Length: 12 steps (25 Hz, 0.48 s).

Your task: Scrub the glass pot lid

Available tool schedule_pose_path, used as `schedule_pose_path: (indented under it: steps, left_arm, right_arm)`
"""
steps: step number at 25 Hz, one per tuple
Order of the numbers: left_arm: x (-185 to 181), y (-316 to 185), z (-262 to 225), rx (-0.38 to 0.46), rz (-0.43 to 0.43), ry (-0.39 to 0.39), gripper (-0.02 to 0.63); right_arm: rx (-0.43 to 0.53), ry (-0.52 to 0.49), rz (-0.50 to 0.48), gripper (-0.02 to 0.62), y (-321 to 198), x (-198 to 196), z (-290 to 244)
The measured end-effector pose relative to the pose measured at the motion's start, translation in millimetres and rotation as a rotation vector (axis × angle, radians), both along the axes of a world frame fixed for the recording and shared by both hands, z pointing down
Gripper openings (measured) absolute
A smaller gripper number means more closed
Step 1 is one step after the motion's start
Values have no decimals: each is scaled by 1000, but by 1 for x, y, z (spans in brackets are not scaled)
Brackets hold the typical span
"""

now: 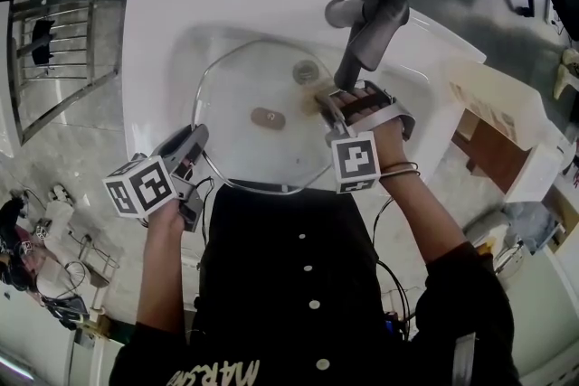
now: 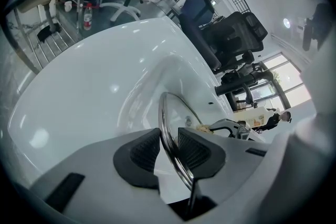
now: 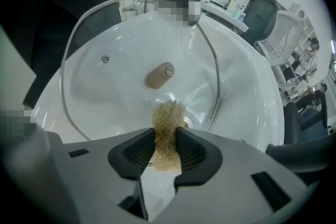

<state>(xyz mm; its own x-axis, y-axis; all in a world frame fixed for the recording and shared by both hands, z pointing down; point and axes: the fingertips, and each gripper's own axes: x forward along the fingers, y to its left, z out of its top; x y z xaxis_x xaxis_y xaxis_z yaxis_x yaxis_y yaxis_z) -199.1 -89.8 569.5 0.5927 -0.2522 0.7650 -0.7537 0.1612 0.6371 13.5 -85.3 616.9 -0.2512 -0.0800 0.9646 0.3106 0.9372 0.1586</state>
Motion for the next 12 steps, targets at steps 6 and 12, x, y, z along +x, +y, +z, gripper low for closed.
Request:
schedule_pose_path:
  steps: [6, 12]
  left_arm:
    - [0, 1, 1, -6, 10, -16, 124]
    - [-1, 0, 0, -6, 14, -20, 124]
  right_arm:
    - [58, -51, 63, 137, -15, -10, -12]
    - [236, -286, 68, 138, -42, -82, -34]
